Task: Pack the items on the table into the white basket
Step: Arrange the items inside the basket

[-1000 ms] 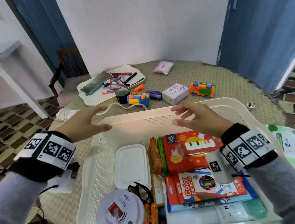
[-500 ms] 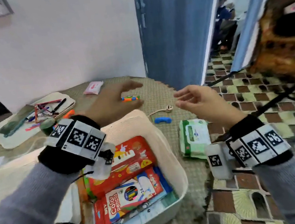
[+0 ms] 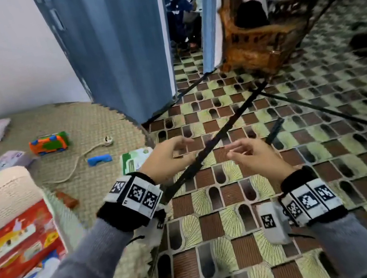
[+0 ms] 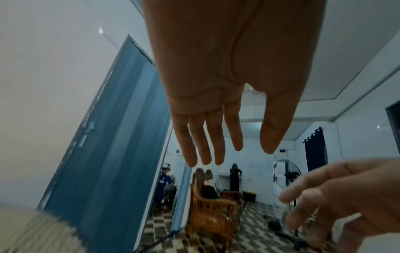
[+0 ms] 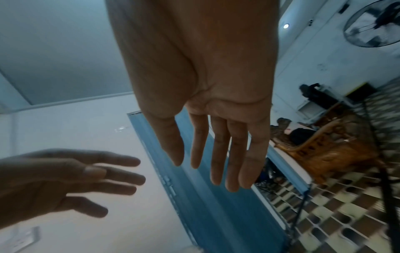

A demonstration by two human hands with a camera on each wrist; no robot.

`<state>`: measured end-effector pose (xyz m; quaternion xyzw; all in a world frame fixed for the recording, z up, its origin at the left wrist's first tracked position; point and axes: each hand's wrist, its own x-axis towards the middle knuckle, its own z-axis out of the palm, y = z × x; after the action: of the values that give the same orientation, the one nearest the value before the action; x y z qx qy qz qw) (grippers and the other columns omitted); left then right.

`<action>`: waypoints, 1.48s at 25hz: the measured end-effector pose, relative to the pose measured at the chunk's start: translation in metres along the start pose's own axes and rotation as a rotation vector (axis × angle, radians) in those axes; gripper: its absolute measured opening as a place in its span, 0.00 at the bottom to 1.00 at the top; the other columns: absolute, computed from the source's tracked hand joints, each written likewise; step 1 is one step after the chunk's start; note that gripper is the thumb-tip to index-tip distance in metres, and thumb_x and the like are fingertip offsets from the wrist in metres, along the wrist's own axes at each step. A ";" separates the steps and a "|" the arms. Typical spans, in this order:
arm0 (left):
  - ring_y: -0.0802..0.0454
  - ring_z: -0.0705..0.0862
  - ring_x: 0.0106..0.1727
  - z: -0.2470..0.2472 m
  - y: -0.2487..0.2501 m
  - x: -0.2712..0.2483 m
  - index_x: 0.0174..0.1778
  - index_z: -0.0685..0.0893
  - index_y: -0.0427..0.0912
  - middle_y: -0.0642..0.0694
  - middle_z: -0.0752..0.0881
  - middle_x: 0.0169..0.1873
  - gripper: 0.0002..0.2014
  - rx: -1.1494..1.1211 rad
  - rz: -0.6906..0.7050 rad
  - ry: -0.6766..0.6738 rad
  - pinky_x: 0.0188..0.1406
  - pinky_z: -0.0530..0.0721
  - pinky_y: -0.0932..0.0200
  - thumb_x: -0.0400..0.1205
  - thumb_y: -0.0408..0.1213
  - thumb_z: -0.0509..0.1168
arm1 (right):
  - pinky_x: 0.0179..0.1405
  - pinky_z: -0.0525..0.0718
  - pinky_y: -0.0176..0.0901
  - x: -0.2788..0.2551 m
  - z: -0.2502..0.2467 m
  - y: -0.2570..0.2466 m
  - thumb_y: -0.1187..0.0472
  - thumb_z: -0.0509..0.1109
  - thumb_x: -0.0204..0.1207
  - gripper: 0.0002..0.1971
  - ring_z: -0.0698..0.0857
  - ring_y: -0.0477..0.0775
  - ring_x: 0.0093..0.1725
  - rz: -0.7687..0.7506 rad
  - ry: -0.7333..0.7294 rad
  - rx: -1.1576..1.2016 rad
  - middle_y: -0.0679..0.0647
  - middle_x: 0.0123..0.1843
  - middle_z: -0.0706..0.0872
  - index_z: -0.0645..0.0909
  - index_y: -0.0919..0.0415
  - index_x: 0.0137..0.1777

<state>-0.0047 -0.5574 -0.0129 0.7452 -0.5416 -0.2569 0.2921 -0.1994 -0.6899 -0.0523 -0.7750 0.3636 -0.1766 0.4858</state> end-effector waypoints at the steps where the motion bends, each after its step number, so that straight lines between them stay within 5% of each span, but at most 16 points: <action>1: 0.55 0.80 0.65 0.016 -0.006 0.007 0.67 0.79 0.45 0.49 0.83 0.62 0.20 -0.018 -0.031 -0.025 0.64 0.75 0.64 0.79 0.36 0.70 | 0.51 0.83 0.45 -0.002 -0.006 0.015 0.59 0.70 0.78 0.09 0.85 0.51 0.50 0.029 0.004 0.006 0.52 0.49 0.87 0.84 0.56 0.57; 9: 0.53 0.81 0.63 0.091 -0.063 0.042 0.61 0.79 0.52 0.48 0.84 0.60 0.18 -0.215 -0.207 -0.079 0.70 0.77 0.48 0.77 0.35 0.72 | 0.40 0.80 0.36 0.012 -0.008 0.102 0.61 0.70 0.78 0.07 0.82 0.46 0.46 0.228 -0.073 0.015 0.47 0.48 0.83 0.80 0.48 0.52; 14: 0.55 0.81 0.60 0.107 -0.093 0.076 0.65 0.79 0.46 0.51 0.83 0.59 0.19 -0.248 -0.308 -0.064 0.63 0.78 0.58 0.78 0.35 0.71 | 0.41 0.81 0.34 0.055 0.002 0.126 0.63 0.69 0.78 0.09 0.79 0.39 0.44 0.295 -0.129 0.004 0.45 0.45 0.81 0.81 0.59 0.58; 17: 0.55 0.81 0.59 0.106 -0.111 0.103 0.65 0.79 0.45 0.52 0.83 0.57 0.19 -0.263 -0.348 -0.061 0.59 0.75 0.63 0.78 0.34 0.71 | 0.43 0.80 0.36 0.095 0.009 0.134 0.62 0.70 0.78 0.10 0.79 0.43 0.46 0.324 -0.161 0.002 0.47 0.46 0.81 0.81 0.58 0.58; 23: 0.54 0.80 0.61 0.099 -0.146 0.145 0.62 0.78 0.49 0.51 0.83 0.57 0.18 -0.326 -0.451 -0.038 0.66 0.76 0.59 0.77 0.32 0.71 | 0.43 0.83 0.43 0.178 0.026 0.128 0.61 0.71 0.77 0.11 0.82 0.51 0.46 0.363 -0.252 -0.046 0.52 0.47 0.82 0.81 0.55 0.58; 26: 0.54 0.81 0.60 0.087 -0.159 0.170 0.63 0.78 0.49 0.51 0.83 0.57 0.19 -0.353 -0.494 0.021 0.64 0.78 0.61 0.77 0.33 0.71 | 0.49 0.84 0.42 0.223 0.035 0.117 0.62 0.70 0.77 0.10 0.82 0.47 0.47 0.324 -0.291 -0.075 0.47 0.46 0.82 0.80 0.55 0.58; 29: 0.57 0.82 0.55 0.070 -0.171 0.190 0.62 0.79 0.48 0.50 0.83 0.55 0.18 -0.382 -0.517 0.110 0.52 0.77 0.74 0.77 0.31 0.71 | 0.47 0.80 0.32 0.266 0.046 0.105 0.60 0.70 0.78 0.11 0.79 0.39 0.47 0.264 -0.350 -0.126 0.43 0.46 0.80 0.80 0.56 0.60; 31: 0.59 0.81 0.52 0.059 -0.176 0.197 0.63 0.80 0.45 0.48 0.84 0.55 0.18 -0.410 -0.534 0.167 0.47 0.76 0.79 0.77 0.29 0.70 | 0.49 0.82 0.35 0.288 0.053 0.097 0.60 0.70 0.78 0.12 0.80 0.41 0.46 0.243 -0.392 -0.123 0.46 0.46 0.81 0.81 0.57 0.60; 34: 0.56 0.81 0.54 0.042 -0.187 0.209 0.60 0.79 0.47 0.49 0.84 0.54 0.17 -0.459 -0.586 0.267 0.51 0.75 0.72 0.78 0.29 0.70 | 0.34 0.77 0.27 0.324 0.066 0.084 0.61 0.70 0.78 0.11 0.79 0.43 0.39 0.195 -0.477 -0.127 0.50 0.44 0.80 0.82 0.58 0.59; 37: 0.53 0.81 0.58 0.028 -0.203 0.221 0.61 0.78 0.46 0.48 0.84 0.56 0.18 -0.518 -0.652 0.365 0.49 0.75 0.73 0.78 0.28 0.70 | 0.37 0.76 0.30 0.366 0.085 0.075 0.61 0.71 0.77 0.10 0.80 0.48 0.43 0.147 -0.567 -0.142 0.49 0.40 0.79 0.83 0.57 0.57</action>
<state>0.1713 -0.7238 -0.1926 0.8124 -0.1361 -0.3269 0.4634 0.0707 -0.9254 -0.1865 -0.7971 0.2800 0.1081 0.5240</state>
